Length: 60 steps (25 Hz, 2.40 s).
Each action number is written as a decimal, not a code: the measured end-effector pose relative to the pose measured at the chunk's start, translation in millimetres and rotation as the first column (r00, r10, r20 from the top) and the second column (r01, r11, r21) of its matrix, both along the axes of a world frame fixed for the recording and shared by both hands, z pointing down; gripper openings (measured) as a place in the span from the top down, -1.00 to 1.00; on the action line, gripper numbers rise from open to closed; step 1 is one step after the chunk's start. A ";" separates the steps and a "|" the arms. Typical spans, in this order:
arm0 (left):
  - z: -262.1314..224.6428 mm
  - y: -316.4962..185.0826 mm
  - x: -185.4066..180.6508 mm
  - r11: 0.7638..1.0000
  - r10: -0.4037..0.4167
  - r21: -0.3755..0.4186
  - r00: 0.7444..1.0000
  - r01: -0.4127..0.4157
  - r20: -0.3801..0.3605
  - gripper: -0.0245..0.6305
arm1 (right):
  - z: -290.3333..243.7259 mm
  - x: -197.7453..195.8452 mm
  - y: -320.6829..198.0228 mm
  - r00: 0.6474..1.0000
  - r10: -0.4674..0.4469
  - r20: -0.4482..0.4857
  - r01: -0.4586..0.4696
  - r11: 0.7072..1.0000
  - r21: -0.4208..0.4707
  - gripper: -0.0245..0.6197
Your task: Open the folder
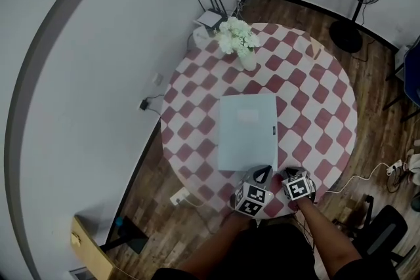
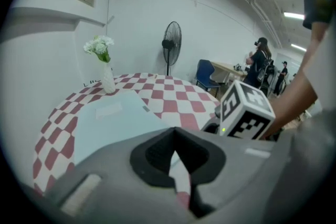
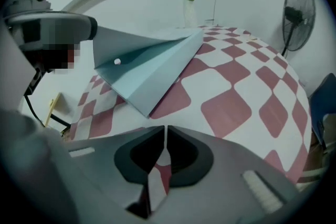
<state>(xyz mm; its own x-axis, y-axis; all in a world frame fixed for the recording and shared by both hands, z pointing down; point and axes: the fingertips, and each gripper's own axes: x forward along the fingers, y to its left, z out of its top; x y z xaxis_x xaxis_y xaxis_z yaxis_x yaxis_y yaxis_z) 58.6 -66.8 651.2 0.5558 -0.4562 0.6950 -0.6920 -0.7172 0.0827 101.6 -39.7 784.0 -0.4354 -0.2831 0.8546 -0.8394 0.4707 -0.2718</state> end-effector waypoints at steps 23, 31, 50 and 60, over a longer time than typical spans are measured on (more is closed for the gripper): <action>-59.7 -6.5 -46.9 0.995 -0.064 0.068 0.982 0.077 -0.175 0.93 | -66.2 -59.2 -28.4 0.973 0.117 0.200 -0.141 0.984 0.106 0.71; -115.6 -0.6 -121.2 0.963 -0.191 0.131 0.939 0.235 -0.285 0.93 | -87.9 -92.9 -23.4 0.979 0.082 0.189 -0.109 0.985 0.137 0.71; -129.2 17.7 -343.0 0.830 -0.450 0.179 0.824 0.528 -0.344 0.93 | -145.5 -225.1 -9.5 0.988 0.032 0.152 -0.071 0.963 0.260 0.91; -79.3 15.8 -447.2 0.768 -0.568 0.157 0.773 0.621 -0.282 0.93 | -158.9 -303.2 -10.8 0.992 -0.010 0.124 -0.027 0.956 0.292 0.92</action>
